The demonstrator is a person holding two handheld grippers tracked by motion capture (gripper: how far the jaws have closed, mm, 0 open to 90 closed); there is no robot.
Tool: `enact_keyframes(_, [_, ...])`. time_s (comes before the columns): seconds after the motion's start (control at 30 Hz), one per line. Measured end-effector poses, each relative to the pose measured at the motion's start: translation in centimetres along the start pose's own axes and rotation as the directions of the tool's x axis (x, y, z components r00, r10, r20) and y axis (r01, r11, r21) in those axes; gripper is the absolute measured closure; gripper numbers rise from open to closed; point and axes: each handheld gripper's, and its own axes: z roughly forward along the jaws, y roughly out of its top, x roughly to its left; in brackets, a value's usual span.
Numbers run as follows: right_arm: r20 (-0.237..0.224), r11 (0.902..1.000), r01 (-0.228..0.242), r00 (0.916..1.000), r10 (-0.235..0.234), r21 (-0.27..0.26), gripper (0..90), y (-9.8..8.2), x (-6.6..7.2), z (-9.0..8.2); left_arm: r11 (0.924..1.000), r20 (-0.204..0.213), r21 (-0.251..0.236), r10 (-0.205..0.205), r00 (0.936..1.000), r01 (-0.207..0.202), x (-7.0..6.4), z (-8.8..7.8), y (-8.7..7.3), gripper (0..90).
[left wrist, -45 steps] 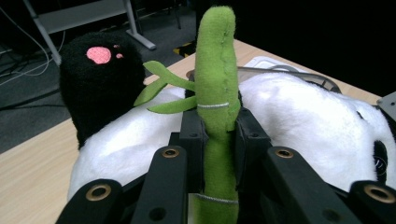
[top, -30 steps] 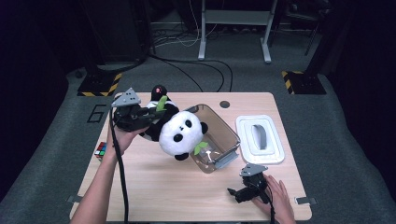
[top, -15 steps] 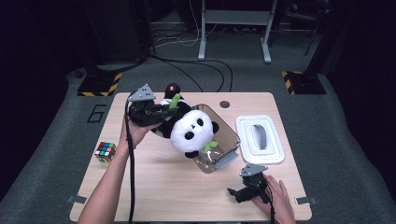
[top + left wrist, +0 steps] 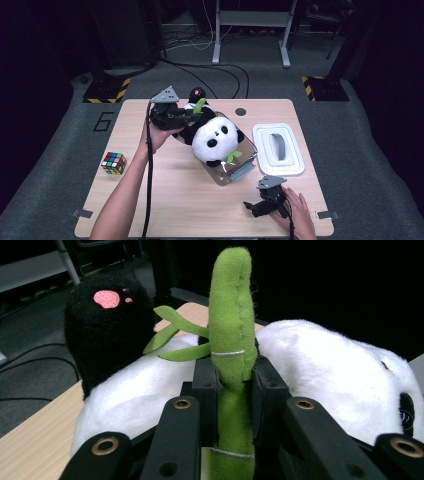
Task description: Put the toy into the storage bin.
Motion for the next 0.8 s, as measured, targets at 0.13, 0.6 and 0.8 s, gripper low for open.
enact_keyframes(0.13, [0.0, 1.0, 0.0, 1.0, 0.0, 0.0, 0.0, 0.0, 0.0, 0.0, 0.9998, 0.023, 0.008, 0.02, 0.9995, -0.02, 0.0, 1.2, 0.4, 76.4])
enact_keyframes(0.6, [-0.006, 1.0, -0.001, 1.0, 0.001, 0.001, 0.0, 0.0, 0.0, 0.0, 0.9983, 0.089, 0.027, 0.048, 0.9949, -0.051, 0.4, 4.2, 0.3, 76.2])
enact_keyframes(0.8, [0.0, 1.0, 0.0, 1.0, 0.0, 0.0, 0.0, 0.0, 0.0, 0.0, 0.9979, 0.113, 0.043, 0.042, 0.9927, -0.047, 0.3, 5.2, 0.1, 76.0])
